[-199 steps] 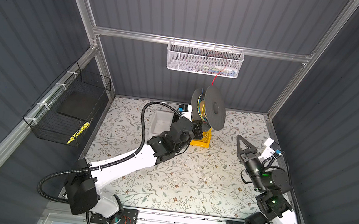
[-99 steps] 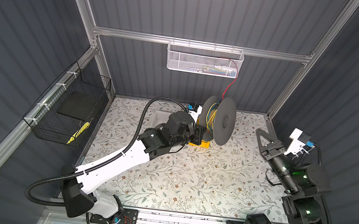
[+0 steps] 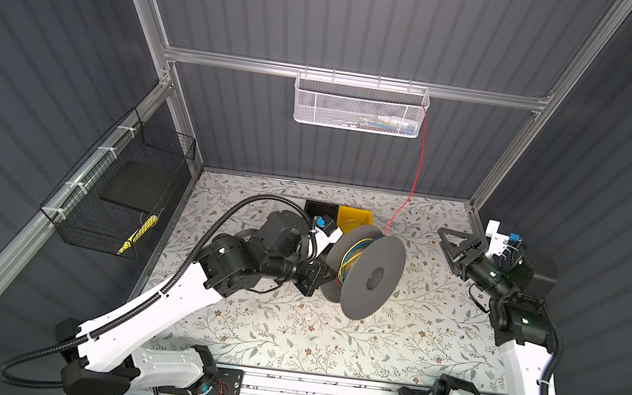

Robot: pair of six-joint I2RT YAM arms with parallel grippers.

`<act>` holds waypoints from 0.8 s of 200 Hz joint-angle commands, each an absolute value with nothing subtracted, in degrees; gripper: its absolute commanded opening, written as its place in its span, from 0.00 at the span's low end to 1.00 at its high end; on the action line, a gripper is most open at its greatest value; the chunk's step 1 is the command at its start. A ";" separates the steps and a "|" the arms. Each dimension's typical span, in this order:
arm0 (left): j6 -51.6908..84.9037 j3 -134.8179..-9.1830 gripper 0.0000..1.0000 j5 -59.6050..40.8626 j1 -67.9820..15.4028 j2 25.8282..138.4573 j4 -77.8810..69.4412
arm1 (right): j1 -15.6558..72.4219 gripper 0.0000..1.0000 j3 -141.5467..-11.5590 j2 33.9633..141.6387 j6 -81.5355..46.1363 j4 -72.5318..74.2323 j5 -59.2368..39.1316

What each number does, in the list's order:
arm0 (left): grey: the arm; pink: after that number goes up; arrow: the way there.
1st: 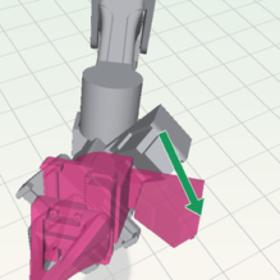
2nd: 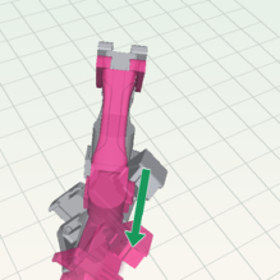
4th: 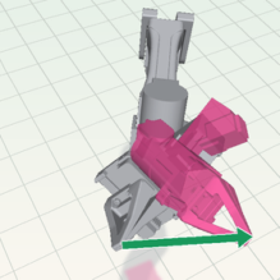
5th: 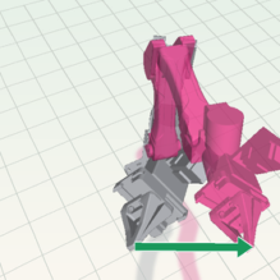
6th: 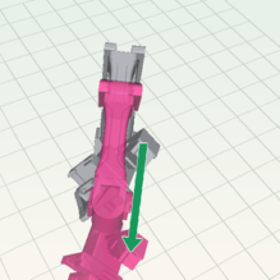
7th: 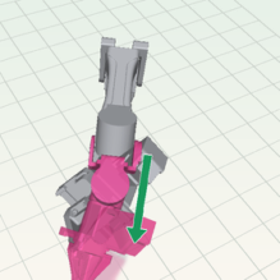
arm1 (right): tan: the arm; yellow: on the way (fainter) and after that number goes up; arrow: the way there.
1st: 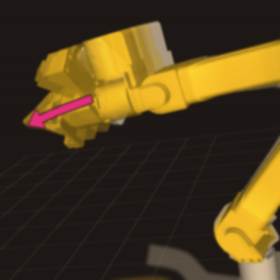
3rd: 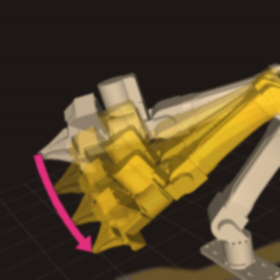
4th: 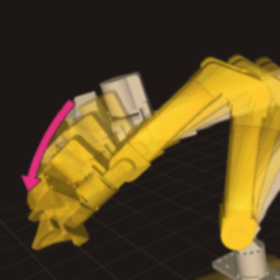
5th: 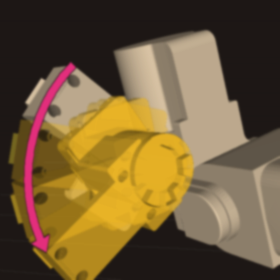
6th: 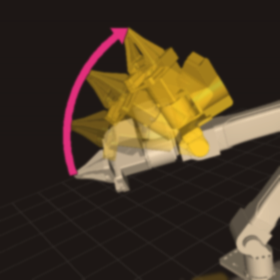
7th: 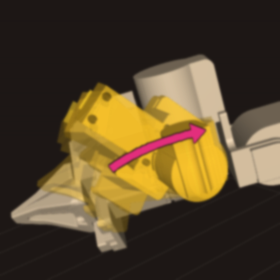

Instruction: Wrap the cables

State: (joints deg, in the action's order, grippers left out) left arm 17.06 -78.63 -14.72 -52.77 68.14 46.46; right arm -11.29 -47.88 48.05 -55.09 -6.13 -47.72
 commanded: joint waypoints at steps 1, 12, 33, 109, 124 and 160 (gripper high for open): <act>14.85 -75.92 0.00 -21.01 -53.12 67.50 50.32 | -13.37 0.70 -44.67 47.66 -56.90 3.13 -53.12; 14.96 -74.76 0.00 -20.17 -53.17 67.00 50.47 | -14.20 0.70 -44.32 48.73 -56.76 5.14 -52.52; 15.19 -73.16 0.00 -21.58 -53.09 66.69 51.32 | -14.33 0.72 -46.24 53.13 -54.63 5.87 -51.86; 15.66 -69.17 0.00 -25.10 -53.10 68.68 54.41 | -12.93 0.72 -42.31 59.99 -49.48 6.16 -55.05; 15.28 -68.86 0.00 -24.24 -53.11 69.04 55.85 | -15.22 0.71 -40.83 59.48 -45.22 -0.66 -52.67; 14.27 -69.55 0.00 -21.85 -53.09 69.38 60.08 | -19.20 0.71 -41.79 59.67 -33.38 -14.59 -45.89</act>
State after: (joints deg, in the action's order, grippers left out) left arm 16.23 -68.38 -20.67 -53.10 69.73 58.33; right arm -17.78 -41.08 59.86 -44.45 -2.81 -51.27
